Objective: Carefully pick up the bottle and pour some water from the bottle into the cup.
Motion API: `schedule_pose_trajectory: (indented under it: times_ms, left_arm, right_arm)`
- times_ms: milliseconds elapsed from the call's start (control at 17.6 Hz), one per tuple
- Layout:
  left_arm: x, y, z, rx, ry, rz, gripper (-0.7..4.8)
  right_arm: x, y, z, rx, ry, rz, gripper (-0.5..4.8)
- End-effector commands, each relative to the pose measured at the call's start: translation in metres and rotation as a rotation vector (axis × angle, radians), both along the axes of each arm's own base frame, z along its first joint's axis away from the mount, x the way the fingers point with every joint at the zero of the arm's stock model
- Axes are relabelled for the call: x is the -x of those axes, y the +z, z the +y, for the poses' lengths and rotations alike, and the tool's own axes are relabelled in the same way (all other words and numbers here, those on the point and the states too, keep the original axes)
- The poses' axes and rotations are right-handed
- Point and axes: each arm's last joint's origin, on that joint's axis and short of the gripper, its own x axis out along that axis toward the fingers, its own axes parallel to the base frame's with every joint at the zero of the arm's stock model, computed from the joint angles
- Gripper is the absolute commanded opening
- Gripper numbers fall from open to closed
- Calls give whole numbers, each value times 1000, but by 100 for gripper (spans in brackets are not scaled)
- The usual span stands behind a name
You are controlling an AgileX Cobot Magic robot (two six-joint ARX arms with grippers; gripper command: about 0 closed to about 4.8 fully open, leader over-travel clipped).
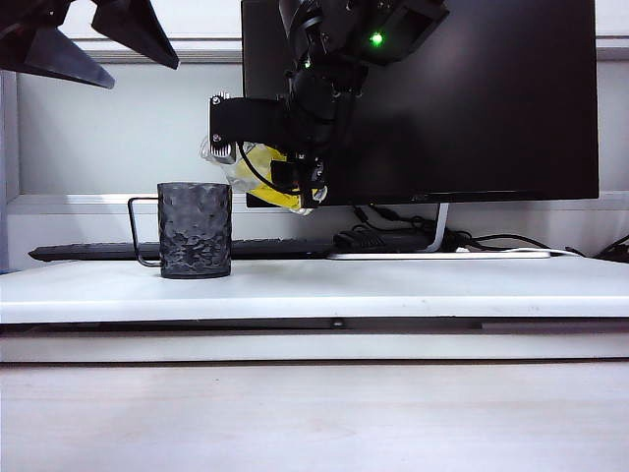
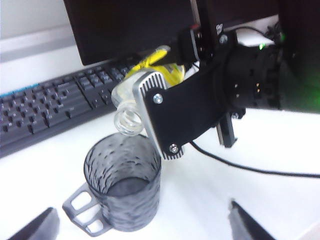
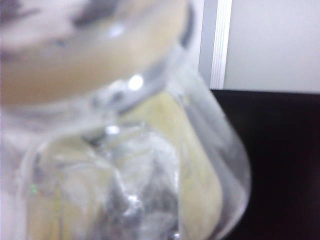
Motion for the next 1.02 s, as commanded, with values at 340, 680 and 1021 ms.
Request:
schedule_pose_trajectory:
  times_ms: [340, 680, 1021]
  left_arm:
    - [0, 2, 0, 7, 2, -12, 479]
    - [0, 2, 0, 4, 1, -16, 479]
    - [-3, 8, 1, 11, 58, -88, 479]
  right_arm:
    - [-1, 24, 0, -9, -48, -176, 198]
    - [-1, 24, 1, 14, -38, -189, 198]
    - [5, 24, 9, 6, -18, -185, 198]
